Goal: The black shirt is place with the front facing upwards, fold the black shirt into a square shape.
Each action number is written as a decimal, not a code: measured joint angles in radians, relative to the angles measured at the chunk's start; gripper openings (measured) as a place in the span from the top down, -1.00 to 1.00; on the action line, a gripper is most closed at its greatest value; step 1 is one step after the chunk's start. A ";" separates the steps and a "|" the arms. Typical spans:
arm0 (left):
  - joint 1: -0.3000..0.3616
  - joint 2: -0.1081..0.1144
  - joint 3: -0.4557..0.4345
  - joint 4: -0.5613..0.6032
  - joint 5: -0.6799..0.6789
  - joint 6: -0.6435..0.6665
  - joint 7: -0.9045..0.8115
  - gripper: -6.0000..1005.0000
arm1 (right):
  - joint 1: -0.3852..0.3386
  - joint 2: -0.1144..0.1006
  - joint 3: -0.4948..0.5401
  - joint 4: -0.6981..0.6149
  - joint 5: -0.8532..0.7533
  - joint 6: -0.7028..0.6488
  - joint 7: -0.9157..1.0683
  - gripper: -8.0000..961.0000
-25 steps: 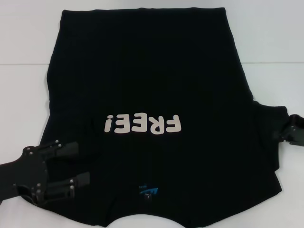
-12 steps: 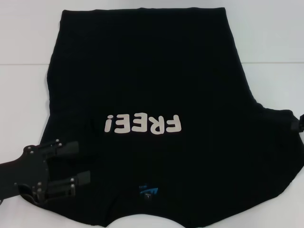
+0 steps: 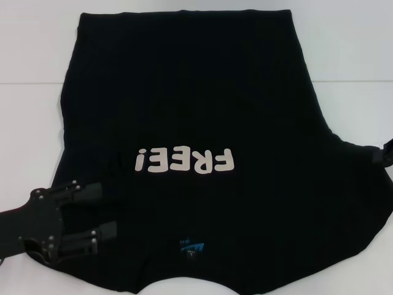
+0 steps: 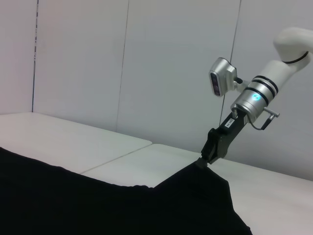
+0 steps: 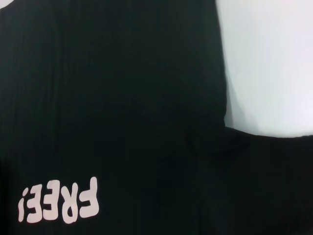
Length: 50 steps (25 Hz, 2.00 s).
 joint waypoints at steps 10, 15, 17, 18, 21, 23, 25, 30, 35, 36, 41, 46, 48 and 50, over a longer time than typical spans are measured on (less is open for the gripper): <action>0.000 0.004 0.000 -0.011 0.000 -0.004 -0.002 -0.60 | 0.011 0.000 -0.038 -0.039 -0.002 -0.025 -0.009 0.84; 0.000 0.004 0.000 -0.011 0.000 -0.005 -0.002 -0.60 | 0.056 0.008 -0.049 -0.054 -0.049 -0.035 -0.031 0.83; 0.000 0.005 0.000 -0.010 0.000 -0.007 -0.002 -0.60 | 0.085 0.018 -0.063 -0.054 -0.083 -0.036 -0.038 0.82; 0.000 0.005 0.000 -0.010 0.000 -0.007 -0.002 -0.60 | 0.101 0.023 -0.075 -0.055 -0.098 -0.037 -0.041 0.82; 0.000 0.005 0.000 -0.010 0.000 -0.008 -0.002 -0.60 | 0.149 0.043 -0.133 -0.055 -0.133 -0.033 -0.044 0.81; 0.001 0.006 0.000 -0.010 0.000 -0.008 -0.006 -0.60 | 0.181 0.058 -0.169 -0.055 -0.157 -0.030 -0.048 0.81; 0.001 0.006 0.000 -0.011 0.000 -0.009 -0.012 -0.60 | 0.213 0.072 -0.191 -0.055 -0.187 -0.028 -0.051 0.80; 0.002 0.006 -0.001 -0.012 0.000 -0.010 -0.014 -0.60 | 0.271 0.101 -0.237 -0.055 -0.234 -0.020 -0.062 0.79; 0.001 0.006 -0.004 -0.012 0.000 -0.010 -0.014 -0.60 | 0.291 0.112 -0.257 -0.054 -0.242 -0.015 -0.076 0.78; 0.001 0.006 -0.005 -0.012 0.000 -0.009 -0.014 -0.60 | 0.293 0.113 -0.258 -0.051 -0.242 -0.015 -0.076 0.78; -0.002 0.006 -0.006 -0.012 0.000 -0.016 -0.014 -0.60 | 0.300 0.118 -0.260 -0.047 -0.239 -0.022 -0.077 0.76; -0.005 0.009 -0.006 -0.012 0.000 -0.018 -0.014 -0.60 | 0.297 0.120 -0.249 -0.053 -0.173 -0.031 -0.103 0.75; -0.006 0.010 -0.007 -0.012 0.000 -0.023 -0.014 -0.60 | 0.286 0.117 -0.245 -0.051 -0.101 -0.029 -0.129 0.32; -0.006 0.010 -0.008 -0.012 0.000 -0.027 -0.014 -0.60 | 0.272 0.108 -0.240 -0.044 -0.044 -0.021 -0.130 0.15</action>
